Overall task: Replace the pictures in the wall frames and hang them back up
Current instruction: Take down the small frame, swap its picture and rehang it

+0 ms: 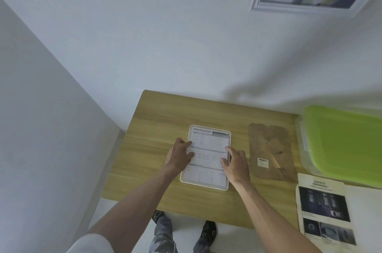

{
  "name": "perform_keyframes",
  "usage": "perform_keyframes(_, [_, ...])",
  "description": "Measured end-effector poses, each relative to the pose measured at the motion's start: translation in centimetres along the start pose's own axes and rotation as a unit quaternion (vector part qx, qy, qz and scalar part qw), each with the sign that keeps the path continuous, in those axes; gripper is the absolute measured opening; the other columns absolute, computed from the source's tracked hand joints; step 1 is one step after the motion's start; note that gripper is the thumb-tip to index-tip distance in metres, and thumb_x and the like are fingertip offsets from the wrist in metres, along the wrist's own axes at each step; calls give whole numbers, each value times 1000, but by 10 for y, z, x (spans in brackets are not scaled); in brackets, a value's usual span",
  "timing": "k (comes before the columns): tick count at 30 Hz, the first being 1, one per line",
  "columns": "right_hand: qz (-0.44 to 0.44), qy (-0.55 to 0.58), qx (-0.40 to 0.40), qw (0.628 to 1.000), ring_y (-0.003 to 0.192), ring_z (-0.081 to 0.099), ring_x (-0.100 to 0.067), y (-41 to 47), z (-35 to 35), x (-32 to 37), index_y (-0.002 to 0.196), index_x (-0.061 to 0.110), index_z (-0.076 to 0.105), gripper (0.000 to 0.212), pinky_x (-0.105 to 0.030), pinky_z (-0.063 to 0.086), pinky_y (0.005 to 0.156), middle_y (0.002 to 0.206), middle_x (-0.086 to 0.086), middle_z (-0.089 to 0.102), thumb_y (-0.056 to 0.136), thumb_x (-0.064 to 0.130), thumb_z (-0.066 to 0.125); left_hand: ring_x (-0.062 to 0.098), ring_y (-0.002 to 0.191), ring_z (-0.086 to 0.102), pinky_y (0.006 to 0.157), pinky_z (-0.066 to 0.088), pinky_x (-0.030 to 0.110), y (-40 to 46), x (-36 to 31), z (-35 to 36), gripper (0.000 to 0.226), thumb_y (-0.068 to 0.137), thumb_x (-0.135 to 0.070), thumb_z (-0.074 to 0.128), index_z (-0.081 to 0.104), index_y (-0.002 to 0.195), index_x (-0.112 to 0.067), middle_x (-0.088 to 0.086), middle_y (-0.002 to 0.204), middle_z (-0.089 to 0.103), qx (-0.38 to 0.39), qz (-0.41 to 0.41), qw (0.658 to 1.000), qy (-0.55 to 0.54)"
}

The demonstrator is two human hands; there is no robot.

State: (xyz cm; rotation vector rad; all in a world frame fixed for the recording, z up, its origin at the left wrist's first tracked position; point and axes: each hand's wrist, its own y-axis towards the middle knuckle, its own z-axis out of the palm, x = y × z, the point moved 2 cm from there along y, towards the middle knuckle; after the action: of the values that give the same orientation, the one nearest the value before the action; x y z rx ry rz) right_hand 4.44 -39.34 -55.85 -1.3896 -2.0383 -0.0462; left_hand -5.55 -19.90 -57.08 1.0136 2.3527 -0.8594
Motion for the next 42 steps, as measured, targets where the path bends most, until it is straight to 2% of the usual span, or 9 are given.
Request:
perform_keyframes(10, [-4, 13, 0, 1000, 105, 57, -18, -3, 1, 2, 146, 20, 44, 50, -17, 41, 84, 128, -6, 45, 98, 26, 58, 16, 96, 54, 82, 46, 29, 5, 6, 1, 51, 88, -22, 69, 56, 137, -18, -4, 106, 48, -7, 0, 999, -40])
perform_keyframes(17, [-5, 29, -14, 999, 104, 61, -20, -5, -4, -4, 144, 27, 44, 50, -28, 50, 86, 128, -6, 49, 97, 34, 58, 20, 103, 56, 88, 52, 39, 1, 6, -3, 58, 88, -29, 69, 49, 141, -18, -1, 119, 49, -16, 10, 1000, -9])
perform_keyframes(21, [24, 37, -64, 997, 103, 62, -18, -1, -25, -25, 140, 27, 46, 47, -34, 54, 82, 129, -4, 52, 96, 41, 57, 20, 107, 56, 77, 54, 39, -6, -9, -5, 59, 87, -39, 68, 49, 138, -18, -1, 130, 45, -86, 30, 996, 24])
perform_keyframes(24, [63, 8, -104, 993, 114, 58, -23, 6, -54, -51, 139, 24, 48, 46, -38, 51, 89, 134, -7, 50, 96, 38, 56, 20, 101, 57, 69, 54, 37, -9, -43, 7, 52, 88, -39, 67, 54, 132, -16, 1, 126, 49, -118, 79, 990, 16])
perform_keyframes(26, [109, -15, -112, 988, 124, 51, -28, 10, -73, -75, 141, 22, 47, 47, -42, 47, 97, 138, -11, 46, 96, 34, 56, 22, 100, 58, 74, 54, 39, -11, -72, 24, 51, 90, -38, 65, 53, 134, -15, 2, 127, 50, -89, 103, 991, -7])
perform_keyframes(29, [158, -35, -91, 983, 129, 45, -33, 15, -94, -110, 144, 19, 45, 52, -46, 47, 101, 140, -15, 44, 94, 30, 56, 27, 114, 56, 91, 50, 43, -16, -118, 61, 58, 90, -36, 63, 45, 141, -14, 6, 135, 47, 0, 117, 993, -16])
perform_keyframes(33, [186, -40, -50, 980, 126, 47, -35, 16, -103, -138, 142, 16, 43, 57, -45, 49, 98, 135, -16, 47, 89, 25, 62, 29, 124, 51, 99, 47, 41, -19, -167, 109, 67, 84, -28, 64, 39, 143, -8, 11, 143, 42, 98, 26, 993, -57])
perform_keyframes(39, [190, -24, -33, 981, 126, 49, -37, 22, -108, -153, 148, 13, 37, 69, -44, 46, 102, 135, -17, 51, 86, 27, 64, 24, 99, 57, 75, 51, 33, -17, -195, 133, 56, 82, -17, 67, 45, 131, -3, 9, 115, 57, 119, -130, 961, -214])
perform_keyframes(42, [217, 54, -46, 974, 112, 57, -36, 27, -113, -157, 139, 14, 42, 59, -41, 51, 89, 125, -16, 58, 85, 30, 60, 26, 94, 59, 71, 53, 35, -9, -190, 134, 49, 76, -10, 70, 52, 121, 0, 9, 108, 60, 105, -180, 941, -267])
